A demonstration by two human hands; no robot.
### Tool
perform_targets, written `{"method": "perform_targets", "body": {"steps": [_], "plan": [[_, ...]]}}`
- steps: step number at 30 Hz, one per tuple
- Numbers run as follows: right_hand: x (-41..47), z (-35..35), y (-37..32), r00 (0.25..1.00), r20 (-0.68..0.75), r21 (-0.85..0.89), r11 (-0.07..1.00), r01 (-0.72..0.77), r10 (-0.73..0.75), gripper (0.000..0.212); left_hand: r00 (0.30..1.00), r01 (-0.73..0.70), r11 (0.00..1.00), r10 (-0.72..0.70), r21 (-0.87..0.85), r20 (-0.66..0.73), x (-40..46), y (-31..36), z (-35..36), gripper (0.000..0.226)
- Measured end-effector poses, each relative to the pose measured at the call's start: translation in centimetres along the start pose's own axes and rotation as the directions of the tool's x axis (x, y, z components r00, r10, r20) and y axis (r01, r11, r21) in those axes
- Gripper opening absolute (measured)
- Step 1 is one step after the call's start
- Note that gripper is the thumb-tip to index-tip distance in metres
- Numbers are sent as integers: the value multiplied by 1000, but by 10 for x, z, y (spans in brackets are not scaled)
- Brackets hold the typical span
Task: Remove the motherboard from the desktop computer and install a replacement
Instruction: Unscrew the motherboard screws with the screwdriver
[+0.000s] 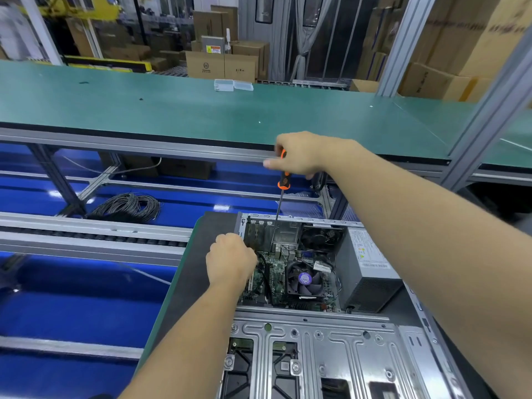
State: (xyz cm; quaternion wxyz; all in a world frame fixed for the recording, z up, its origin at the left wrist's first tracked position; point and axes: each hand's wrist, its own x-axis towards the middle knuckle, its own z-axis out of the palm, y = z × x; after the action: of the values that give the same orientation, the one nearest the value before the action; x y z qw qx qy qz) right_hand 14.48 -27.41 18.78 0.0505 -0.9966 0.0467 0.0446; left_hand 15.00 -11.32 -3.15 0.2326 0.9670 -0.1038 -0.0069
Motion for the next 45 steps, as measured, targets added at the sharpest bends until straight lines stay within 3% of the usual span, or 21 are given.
{"method": "perform_targets", "body": {"steps": [2, 4, 6, 9, 12, 14, 17, 19, 21, 25, 29, 31, 34, 36, 37, 38, 39, 40, 42, 43, 45], "plan": [[3, 1, 1, 1000, -16, -81, 996, -27, 26, 40, 1000, -1, 1000, 1, -9, 0, 0, 0, 0, 7], [4, 0, 1, 999, 45, -11, 1000, 22, -22, 23, 1000, -2, 1000, 2, -7, -2, 0, -1, 1, 7], [0, -3, -3, 995, 100, 43, 999, 14, -18, 33, 1000, -4, 1000, 4, -5, -2, 0, -1, 1, 8], [4, -5, -5, 998, 27, -121, 991, -50, 54, 48, 1000, -2, 1000, 2, -8, -4, 0, -1, 1, 16], [4, -5, -3, 994, 110, -23, 999, 25, -22, 20, 1000, -3, 1000, 3, -18, -9, 0, -1, 1, 12], [1, -6, -5, 992, 126, -76, 997, 0, 9, 35, 1000, -3, 1000, 3, -10, -6, -1, 0, 0, 10], [4, -6, -6, 1000, -16, -178, 984, -21, 19, 46, 1000, -1, 1000, 1, -21, -4, -1, 0, -1, 8], [5, -5, -5, 999, 25, -41, 998, 44, -43, 25, 1000, 4, 1000, -4, -21, 0, -1, 0, -1, 8], [0, -8, -8, 992, 115, 82, 995, 50, -60, 32, 1000, 10, 1000, -10, -18, 5, -1, 1, -2, 8], [-2, -9, -10, 995, 47, -168, 982, -84, 94, 52, 1000, 14, 1000, -14, -19, 7, 0, 0, -2, 13], [-3, -9, -7, 991, 137, 18, 1000, 5, -8, 21, 999, 15, 998, -17, -62, -37, -2, 2, -5, 22], [-6, -8, -7, 989, 147, -47, 999, -11, 18, 33, 991, -32, 990, 14, -137, -133, -4, 3, -9, 26], [-3, -7, -4, 998, 39, -247, 968, -37, 49, 47, 949, -274, 941, 231, -197, -215, -13, 10, -17, 28], [-4, -6, 1, 997, 78, -146, 989, 19, -7, 24, 961, -277, 884, 246, -377, -129, -18, 30, -16, 31], [-5, -6, 4, 995, 98, -88, 995, 46, -38, 18, 990, -133, 818, 130, -560, -44, -18, 43, -13, 30], [-6, -7, 4, 992, 109, -48, 997, 63, -57, 23, 994, 99, 645, -35, -758, 101, -15, 55, -10, 28], [-7, -7, 4, 993, 103, -37, 998, 54, -50, 29, 945, 327, 390, -157, -861, 287, -14, 63, -7, 26], [-7, -5, 4, 997, 79, -52, 998, 29, -25, 37, 866, 488, 131, -194, -863, 461, -15, 67, -4, 25], [-3, 0, 6, 1000, 21, -149, 989, -13, 16, 49, 753, 618, -160, -161, -770, 638, -15, 63, 1, 25], [-2, 1, 7, 1000, 3, -184, 983, -13, 13, 48, 727, 638, -209, -155, -742, 669, -14, 58, 1, 26], [-1, 3, 11, 999, 1, -150, 987, 51, -51, 28, 722, 644, -179, -177, -743, 669, -14, 49, -3, 30]]}}
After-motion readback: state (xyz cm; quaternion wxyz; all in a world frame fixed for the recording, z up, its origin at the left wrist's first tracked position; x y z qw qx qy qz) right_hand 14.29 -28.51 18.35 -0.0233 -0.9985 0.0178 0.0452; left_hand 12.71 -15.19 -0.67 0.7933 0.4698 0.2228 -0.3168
